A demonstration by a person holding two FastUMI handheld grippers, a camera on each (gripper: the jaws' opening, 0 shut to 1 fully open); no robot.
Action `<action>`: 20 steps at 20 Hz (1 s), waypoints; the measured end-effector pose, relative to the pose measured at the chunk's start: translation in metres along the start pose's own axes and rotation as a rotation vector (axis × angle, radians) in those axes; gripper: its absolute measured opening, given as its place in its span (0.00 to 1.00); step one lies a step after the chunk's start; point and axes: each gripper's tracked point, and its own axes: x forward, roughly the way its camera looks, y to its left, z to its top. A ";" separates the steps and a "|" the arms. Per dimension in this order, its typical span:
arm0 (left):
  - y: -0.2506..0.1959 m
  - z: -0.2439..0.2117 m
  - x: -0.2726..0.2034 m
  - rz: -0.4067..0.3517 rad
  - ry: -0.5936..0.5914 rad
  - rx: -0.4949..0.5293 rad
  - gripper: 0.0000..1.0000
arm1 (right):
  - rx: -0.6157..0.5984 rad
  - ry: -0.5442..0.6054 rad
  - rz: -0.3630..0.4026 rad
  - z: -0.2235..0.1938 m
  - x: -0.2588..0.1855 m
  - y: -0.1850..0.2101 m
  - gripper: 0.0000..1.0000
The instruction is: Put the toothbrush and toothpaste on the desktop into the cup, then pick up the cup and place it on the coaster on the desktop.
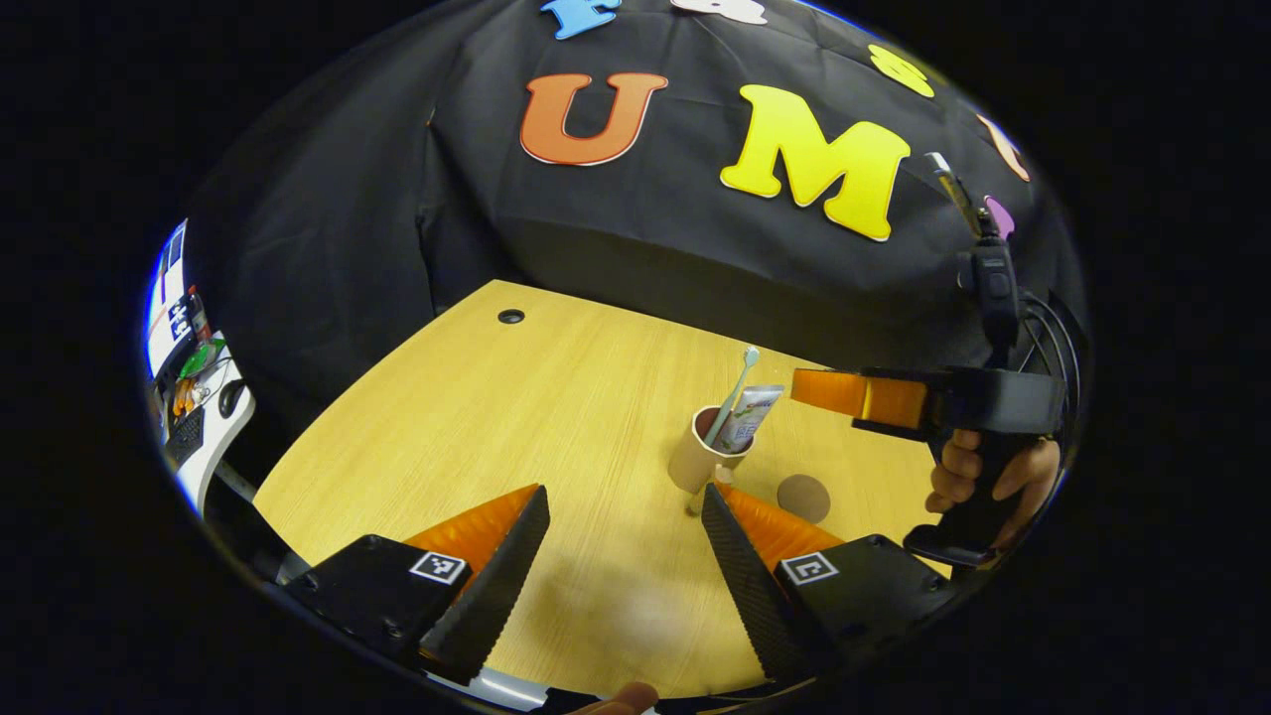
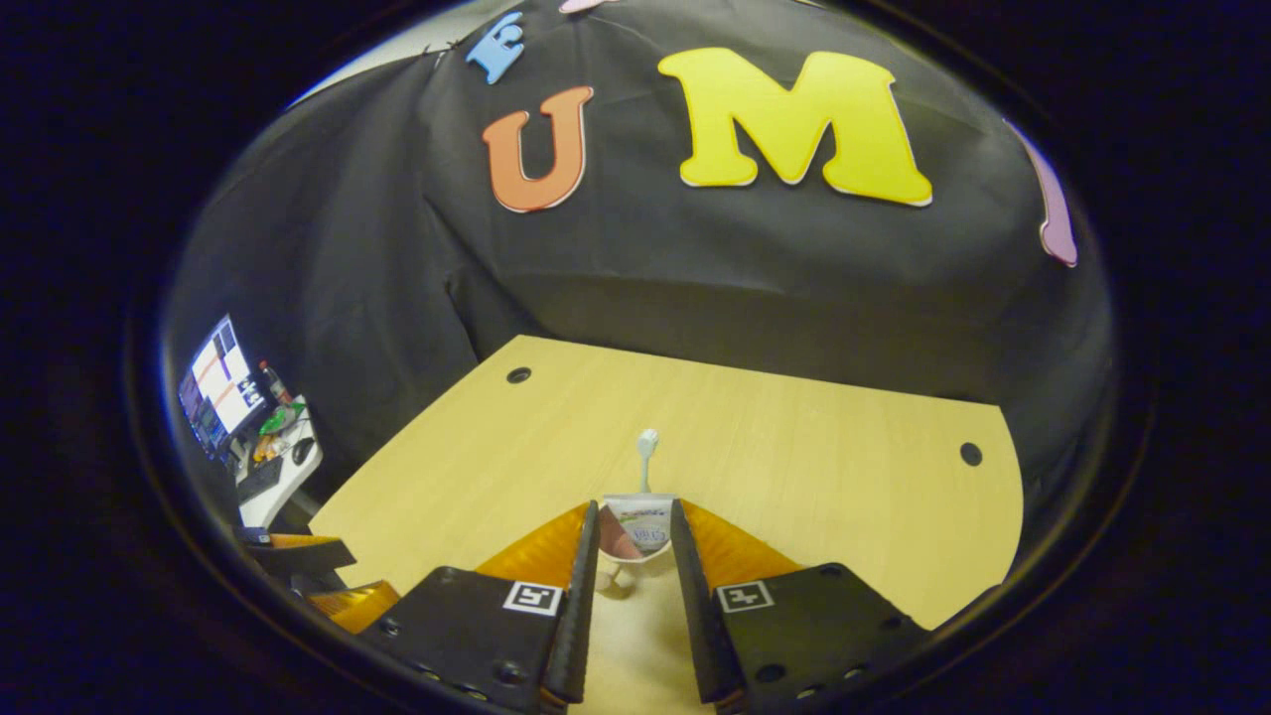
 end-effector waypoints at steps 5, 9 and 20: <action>-0.023 -0.004 0.032 -0.078 0.079 0.025 0.99 | -0.017 -0.115 -0.045 0.014 -0.069 -0.027 0.45; -0.041 -0.009 0.057 -0.129 0.158 0.063 0.99 | -0.015 -0.207 -0.112 0.022 -0.129 -0.058 0.50; -0.076 -0.038 0.111 -0.180 0.450 0.170 0.99 | 0.047 -0.310 -0.278 0.006 -0.228 -0.119 0.86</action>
